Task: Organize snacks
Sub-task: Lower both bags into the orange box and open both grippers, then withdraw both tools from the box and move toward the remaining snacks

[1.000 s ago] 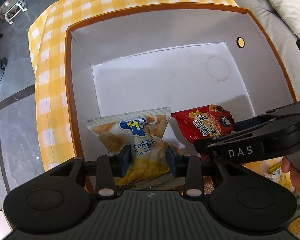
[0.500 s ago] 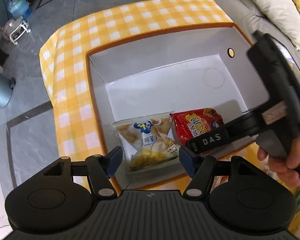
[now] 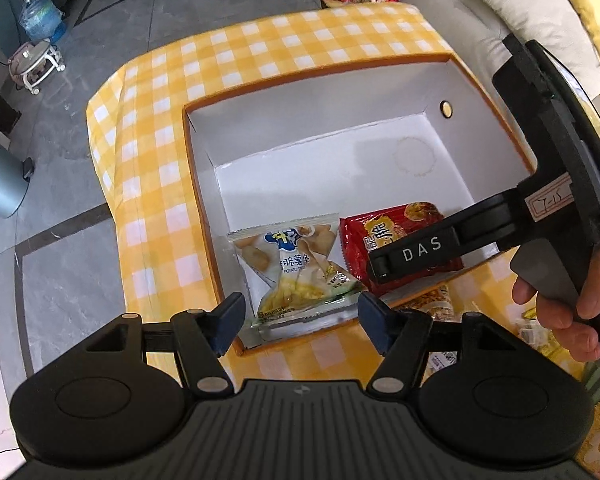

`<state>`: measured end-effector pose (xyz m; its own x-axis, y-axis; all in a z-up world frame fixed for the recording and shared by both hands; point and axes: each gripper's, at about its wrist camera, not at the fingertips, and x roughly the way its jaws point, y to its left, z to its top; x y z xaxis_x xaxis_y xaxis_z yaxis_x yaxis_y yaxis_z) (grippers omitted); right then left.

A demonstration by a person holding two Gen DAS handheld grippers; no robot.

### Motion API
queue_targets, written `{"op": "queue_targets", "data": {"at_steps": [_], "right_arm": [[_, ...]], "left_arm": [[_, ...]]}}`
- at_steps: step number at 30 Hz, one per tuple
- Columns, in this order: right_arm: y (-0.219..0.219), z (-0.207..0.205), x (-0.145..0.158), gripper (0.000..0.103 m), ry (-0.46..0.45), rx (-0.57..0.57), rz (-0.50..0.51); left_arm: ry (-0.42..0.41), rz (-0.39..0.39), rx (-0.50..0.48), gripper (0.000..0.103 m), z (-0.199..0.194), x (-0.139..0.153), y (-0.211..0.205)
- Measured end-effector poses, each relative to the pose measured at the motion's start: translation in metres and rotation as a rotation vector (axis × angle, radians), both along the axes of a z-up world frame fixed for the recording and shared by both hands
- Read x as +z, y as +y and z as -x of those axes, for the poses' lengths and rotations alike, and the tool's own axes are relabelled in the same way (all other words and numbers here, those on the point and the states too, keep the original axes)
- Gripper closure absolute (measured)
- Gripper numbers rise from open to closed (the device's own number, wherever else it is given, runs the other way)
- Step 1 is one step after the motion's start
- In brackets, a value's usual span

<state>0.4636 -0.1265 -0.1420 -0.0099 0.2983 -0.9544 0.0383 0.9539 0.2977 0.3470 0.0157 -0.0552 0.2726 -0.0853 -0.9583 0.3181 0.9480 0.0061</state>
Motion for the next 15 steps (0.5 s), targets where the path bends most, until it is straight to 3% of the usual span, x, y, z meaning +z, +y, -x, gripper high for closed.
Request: {"op": "queue_targets", "data": {"at_steps": [15], "right_arm": [[-0.007, 0.048, 0.076, 0.013, -0.194, 0.031, 0.000]], "left_arm": [[-0.126, 0.030, -0.003, 0.027, 0.049, 0.044, -0.002]]}}
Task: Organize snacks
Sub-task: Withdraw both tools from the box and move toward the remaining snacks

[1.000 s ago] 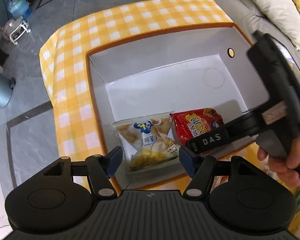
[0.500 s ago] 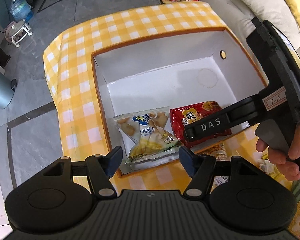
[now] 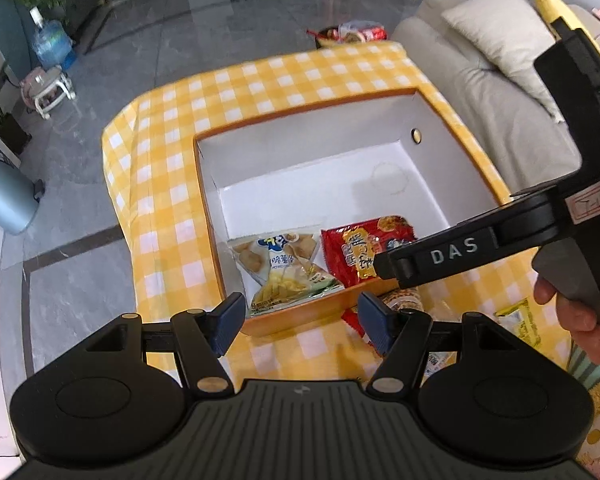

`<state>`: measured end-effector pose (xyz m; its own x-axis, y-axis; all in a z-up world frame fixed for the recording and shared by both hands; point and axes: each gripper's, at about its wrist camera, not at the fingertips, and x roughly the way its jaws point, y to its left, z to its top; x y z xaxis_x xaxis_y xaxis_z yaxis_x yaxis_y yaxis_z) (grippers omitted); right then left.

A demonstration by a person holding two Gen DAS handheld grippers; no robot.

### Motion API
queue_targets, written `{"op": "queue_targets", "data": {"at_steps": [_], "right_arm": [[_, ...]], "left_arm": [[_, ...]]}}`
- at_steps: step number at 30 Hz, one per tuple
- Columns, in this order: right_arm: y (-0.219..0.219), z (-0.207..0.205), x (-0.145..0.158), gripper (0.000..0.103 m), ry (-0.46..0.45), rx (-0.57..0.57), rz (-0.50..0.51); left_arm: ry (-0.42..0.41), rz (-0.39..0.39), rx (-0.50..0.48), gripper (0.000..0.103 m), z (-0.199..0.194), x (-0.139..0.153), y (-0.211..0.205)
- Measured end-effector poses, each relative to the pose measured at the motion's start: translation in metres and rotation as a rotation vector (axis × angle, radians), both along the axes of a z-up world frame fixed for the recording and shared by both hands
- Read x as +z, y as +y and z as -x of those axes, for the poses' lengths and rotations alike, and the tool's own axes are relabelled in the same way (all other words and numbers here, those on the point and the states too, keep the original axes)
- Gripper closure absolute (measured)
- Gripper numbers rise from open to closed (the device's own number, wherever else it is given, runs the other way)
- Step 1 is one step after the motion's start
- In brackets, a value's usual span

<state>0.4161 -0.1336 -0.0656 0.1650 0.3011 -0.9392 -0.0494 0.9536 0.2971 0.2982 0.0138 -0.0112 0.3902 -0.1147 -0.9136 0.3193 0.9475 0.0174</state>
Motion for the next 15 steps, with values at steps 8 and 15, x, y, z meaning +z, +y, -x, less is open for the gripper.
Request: {"op": "queue_targets", "data": {"at_steps": [8, 15], "right_arm": [[-0.019, 0.050, 0.036, 0.013, -0.136, 0.004, -0.056], [-0.041, 0.105, 0.037, 0.013, -0.233, -0.024, -0.120]], "left_arm": [[-0.101, 0.059, -0.025, 0.027, 0.047, 0.017, -0.002], [-0.199, 0.100, -0.040, 0.027, 0.090, 0.010, -0.005]]}}
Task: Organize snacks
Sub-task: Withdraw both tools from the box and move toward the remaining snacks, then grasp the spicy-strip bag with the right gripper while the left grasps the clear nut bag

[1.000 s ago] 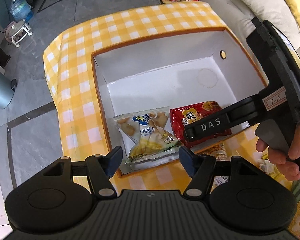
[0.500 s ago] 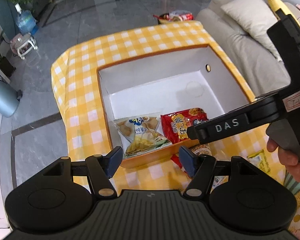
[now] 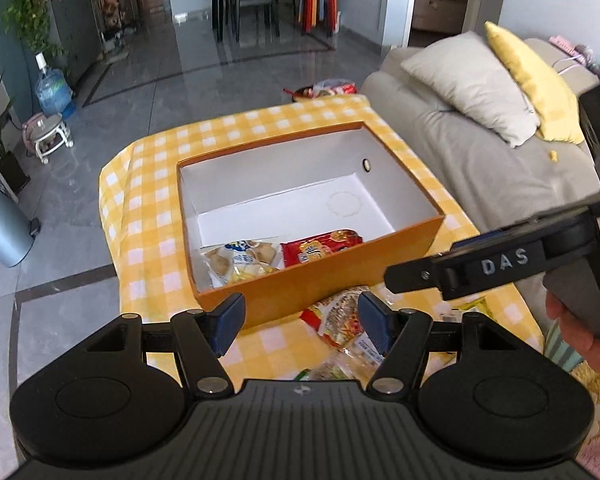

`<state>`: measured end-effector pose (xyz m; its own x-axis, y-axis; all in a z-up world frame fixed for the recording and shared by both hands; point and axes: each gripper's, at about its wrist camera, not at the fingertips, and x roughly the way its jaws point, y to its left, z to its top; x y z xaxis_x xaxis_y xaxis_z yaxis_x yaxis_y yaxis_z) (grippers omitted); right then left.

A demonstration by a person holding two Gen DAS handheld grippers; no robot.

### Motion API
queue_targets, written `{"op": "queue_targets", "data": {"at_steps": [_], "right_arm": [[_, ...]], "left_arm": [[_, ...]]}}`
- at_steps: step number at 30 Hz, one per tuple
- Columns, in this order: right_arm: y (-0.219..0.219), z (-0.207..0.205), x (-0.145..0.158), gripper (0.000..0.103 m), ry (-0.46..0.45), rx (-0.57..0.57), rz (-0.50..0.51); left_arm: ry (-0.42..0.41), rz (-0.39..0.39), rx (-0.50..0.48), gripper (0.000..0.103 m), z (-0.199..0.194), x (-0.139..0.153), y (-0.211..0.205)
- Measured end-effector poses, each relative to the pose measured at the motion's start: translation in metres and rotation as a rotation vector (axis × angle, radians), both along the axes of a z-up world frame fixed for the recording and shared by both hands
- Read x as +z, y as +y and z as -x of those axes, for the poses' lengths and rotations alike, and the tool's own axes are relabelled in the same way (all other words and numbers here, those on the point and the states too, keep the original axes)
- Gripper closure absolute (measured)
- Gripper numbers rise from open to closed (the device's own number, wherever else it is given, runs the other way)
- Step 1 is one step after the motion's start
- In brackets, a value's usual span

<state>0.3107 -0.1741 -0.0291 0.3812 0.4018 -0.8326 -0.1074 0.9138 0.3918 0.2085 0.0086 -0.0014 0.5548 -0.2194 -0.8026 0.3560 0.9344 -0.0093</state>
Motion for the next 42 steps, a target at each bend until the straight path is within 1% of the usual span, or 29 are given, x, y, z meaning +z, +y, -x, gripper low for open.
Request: {"op": "queue_targets", "data": {"at_steps": [3, 5, 8, 10, 14, 16, 20, 22, 24, 27, 31, 32, 34, 36, 40, 42], "right_arm": [[-0.008, 0.025, -0.008, 0.013, -0.040, -0.026, -0.010], [-0.012, 0.041, -0.015, 0.014, -0.053, -0.035, -0.011], [-0.013, 0.063, -0.028, 0.015, -0.077, -0.045, 0.016], [-0.011, 0.077, -0.034, 0.018, -0.104, -0.037, 0.051], [-0.004, 0.098, -0.048, 0.019, -0.168, -0.022, 0.140], [0.000, 0.104, -0.055, 0.026, -0.188, -0.005, 0.166], [-0.002, 0.103, -0.069, 0.030, -0.166, -0.015, 0.156], [-0.001, 0.100, -0.074, 0.032, -0.159, -0.009, 0.150], [0.001, 0.098, -0.077, 0.034, -0.161, 0.003, 0.155], [0.004, 0.095, -0.082, 0.038, -0.173, 0.022, 0.173], [0.007, 0.089, -0.087, 0.039, -0.166, 0.032, 0.173], [0.007, 0.087, -0.088, 0.039, -0.165, 0.031, 0.171], [0.009, 0.083, -0.090, 0.039, -0.170, 0.033, 0.167], [0.011, 0.080, -0.092, 0.039, -0.177, 0.045, 0.173], [0.016, 0.076, -0.099, 0.040, -0.186, 0.085, 0.176], [0.018, 0.074, -0.101, 0.040, -0.185, 0.091, 0.189]], "left_arm": [[-0.018, 0.038, 0.013, 0.027, 0.015, -0.010, 0.001], [-0.034, 0.060, 0.004, 0.027, 0.024, -0.018, 0.000], [-0.055, 0.043, -0.015, 0.027, 0.037, -0.034, -0.005], [-0.043, 0.038, -0.014, 0.027, 0.045, -0.045, -0.007], [-0.009, 0.049, 0.034, 0.027, 0.050, -0.070, -0.006], [0.006, 0.055, 0.044, 0.027, 0.050, -0.080, -0.003], [0.058, 0.061, 0.030, 0.027, 0.046, -0.102, 0.002], [0.075, 0.060, 0.040, 0.027, 0.042, -0.110, 0.005], [0.089, 0.075, 0.059, 0.028, 0.038, -0.116, 0.010], [0.101, 0.101, 0.064, 0.028, 0.034, -0.122, 0.012], [0.127, 0.082, 0.032, 0.029, 0.024, -0.131, 0.005], [0.134, 0.074, 0.030, 0.030, 0.022, -0.134, 0.003], [0.152, 0.067, 0.034, 0.036, 0.018, -0.140, 0.002], [0.170, 0.074, 0.046, 0.037, 0.014, -0.145, 0.003], [0.185, 0.100, 0.051, 0.046, 0.008, -0.147, 0.005], [0.187, 0.102, 0.049, 0.047, 0.007, -0.148, 0.005]]}}
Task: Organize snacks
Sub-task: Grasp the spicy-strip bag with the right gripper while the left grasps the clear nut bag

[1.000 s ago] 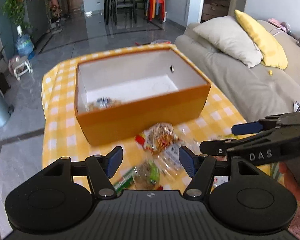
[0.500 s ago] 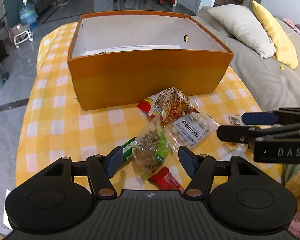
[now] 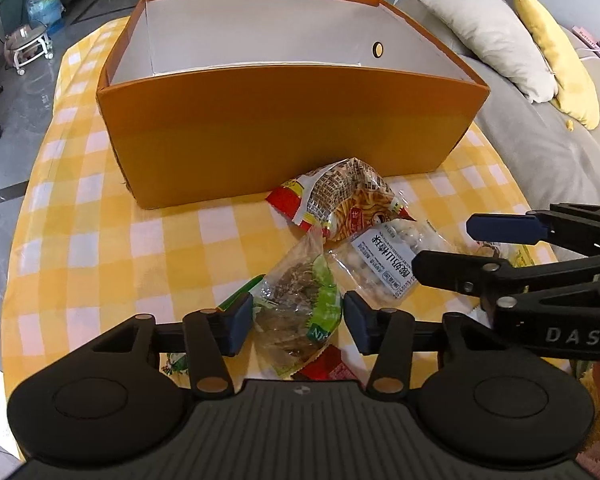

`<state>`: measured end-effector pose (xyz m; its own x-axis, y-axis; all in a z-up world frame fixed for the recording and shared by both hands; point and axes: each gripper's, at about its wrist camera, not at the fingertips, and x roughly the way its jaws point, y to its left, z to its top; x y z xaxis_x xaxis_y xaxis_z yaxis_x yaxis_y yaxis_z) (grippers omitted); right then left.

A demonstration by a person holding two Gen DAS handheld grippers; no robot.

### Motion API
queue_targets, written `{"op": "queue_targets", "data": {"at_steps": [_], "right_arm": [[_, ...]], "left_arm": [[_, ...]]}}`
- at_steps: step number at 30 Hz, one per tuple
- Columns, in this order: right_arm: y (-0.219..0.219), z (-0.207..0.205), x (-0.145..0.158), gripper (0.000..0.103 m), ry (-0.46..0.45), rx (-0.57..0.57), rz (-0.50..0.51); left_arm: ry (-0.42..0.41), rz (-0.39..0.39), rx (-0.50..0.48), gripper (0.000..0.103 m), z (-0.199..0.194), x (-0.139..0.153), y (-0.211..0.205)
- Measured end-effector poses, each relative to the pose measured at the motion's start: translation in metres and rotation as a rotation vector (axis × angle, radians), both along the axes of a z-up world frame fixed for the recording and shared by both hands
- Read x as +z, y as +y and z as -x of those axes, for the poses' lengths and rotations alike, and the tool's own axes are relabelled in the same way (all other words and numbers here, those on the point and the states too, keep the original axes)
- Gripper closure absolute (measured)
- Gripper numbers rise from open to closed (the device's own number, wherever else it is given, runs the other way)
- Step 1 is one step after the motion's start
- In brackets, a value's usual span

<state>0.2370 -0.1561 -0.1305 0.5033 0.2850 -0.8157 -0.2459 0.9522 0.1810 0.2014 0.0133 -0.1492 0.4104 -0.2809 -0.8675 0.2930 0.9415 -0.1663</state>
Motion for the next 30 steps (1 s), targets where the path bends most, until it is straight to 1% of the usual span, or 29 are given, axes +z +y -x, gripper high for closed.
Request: {"op": "queue_targets", "data": {"at_steps": [3, 5, 6, 8, 11, 15, 18, 20, 22, 30], "right_arm": [[0.003, -0.004, -0.002, 0.040, -0.005, 0.003, 0.013], [0.004, -0.008, -0.002, 0.040, -0.011, -0.004, 0.016], [0.005, -0.010, -0.001, 0.040, -0.009, -0.006, 0.013], [0.008, -0.015, -0.001, 0.040, 0.005, -0.013, 0.004], [0.012, -0.021, 0.001, 0.040, 0.011, -0.029, -0.009], [0.020, -0.034, 0.000, 0.039, 0.017, -0.065, 0.001], [0.027, -0.047, -0.006, 0.040, 0.034, -0.080, 0.009], [0.031, -0.056, -0.010, 0.039, 0.053, -0.095, 0.014], [0.036, -0.062, -0.014, 0.039, 0.070, -0.107, 0.020], [0.050, -0.073, -0.031, 0.038, 0.100, -0.111, 0.071]], "left_arm": [[0.007, 0.013, 0.009, 0.050, -0.002, -0.001, 0.002], [0.006, 0.018, 0.017, 0.056, -0.002, 0.000, 0.004], [0.004, 0.024, 0.018, 0.063, -0.002, 0.001, 0.004], [0.007, 0.017, 0.030, 0.066, -0.002, 0.004, 0.005], [-0.020, 0.030, 0.063, 0.070, -0.002, 0.013, 0.010], [-0.039, 0.030, 0.130, 0.071, -0.007, 0.026, 0.021], [-0.061, 0.054, 0.164, 0.071, -0.013, 0.035, 0.030], [-0.072, 0.034, 0.177, 0.071, -0.018, 0.038, 0.032], [-0.073, 0.018, 0.188, 0.071, -0.023, 0.039, 0.032], [-0.060, 0.018, 0.209, 0.070, -0.031, 0.035, 0.034]]}}
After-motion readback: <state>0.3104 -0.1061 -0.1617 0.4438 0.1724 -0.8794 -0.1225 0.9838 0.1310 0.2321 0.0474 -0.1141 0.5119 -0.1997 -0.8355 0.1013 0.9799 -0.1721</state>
